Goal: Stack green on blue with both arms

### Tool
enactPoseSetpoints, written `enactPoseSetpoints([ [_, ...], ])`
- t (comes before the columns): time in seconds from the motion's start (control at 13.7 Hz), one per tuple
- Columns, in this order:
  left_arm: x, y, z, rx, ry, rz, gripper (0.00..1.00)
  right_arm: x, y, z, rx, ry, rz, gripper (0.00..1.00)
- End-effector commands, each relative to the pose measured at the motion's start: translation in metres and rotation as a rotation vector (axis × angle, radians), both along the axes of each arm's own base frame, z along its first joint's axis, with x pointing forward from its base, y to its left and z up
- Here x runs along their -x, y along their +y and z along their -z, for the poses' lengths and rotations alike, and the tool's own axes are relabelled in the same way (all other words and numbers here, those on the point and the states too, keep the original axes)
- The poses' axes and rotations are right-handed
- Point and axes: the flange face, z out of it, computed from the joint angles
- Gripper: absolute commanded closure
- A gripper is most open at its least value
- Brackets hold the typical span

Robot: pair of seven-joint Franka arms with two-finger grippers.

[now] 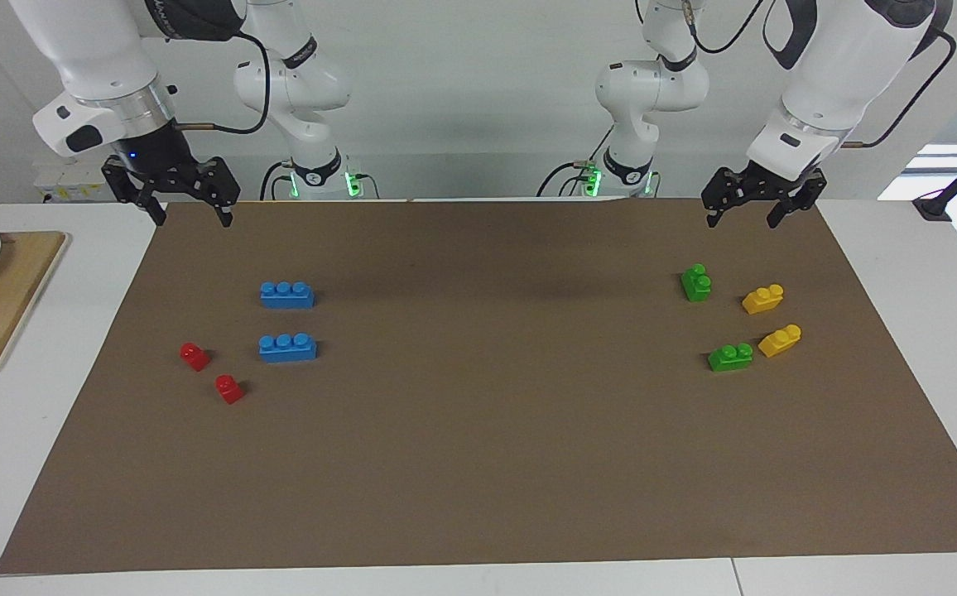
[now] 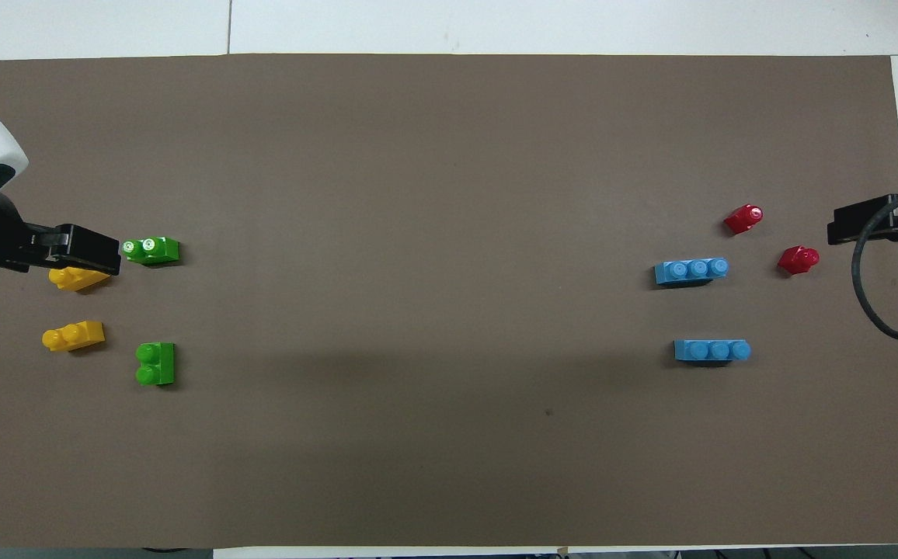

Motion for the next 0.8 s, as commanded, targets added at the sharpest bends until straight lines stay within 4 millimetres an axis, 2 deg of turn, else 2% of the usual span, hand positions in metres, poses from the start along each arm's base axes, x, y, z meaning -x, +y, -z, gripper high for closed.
enactPoseSetpoints([
  [0.0, 0.002, 0.001, -0.003, -0.012, -0.008, -0.010, 0.00, 0.008, -0.001, -0.002, 0.020, 0.004, -0.027, 0.01],
  [0.29, 0.003, 0.003, -0.002, -0.004, -0.002, -0.012, 0.00, 0.009, -0.001, -0.002, 0.020, 0.004, -0.025, 0.01],
  [0.73, 0.018, 0.016, 0.016, -0.009, 0.034, -0.036, 0.00, 0.008, -0.001, -0.002, 0.020, -0.001, -0.022, 0.01],
])
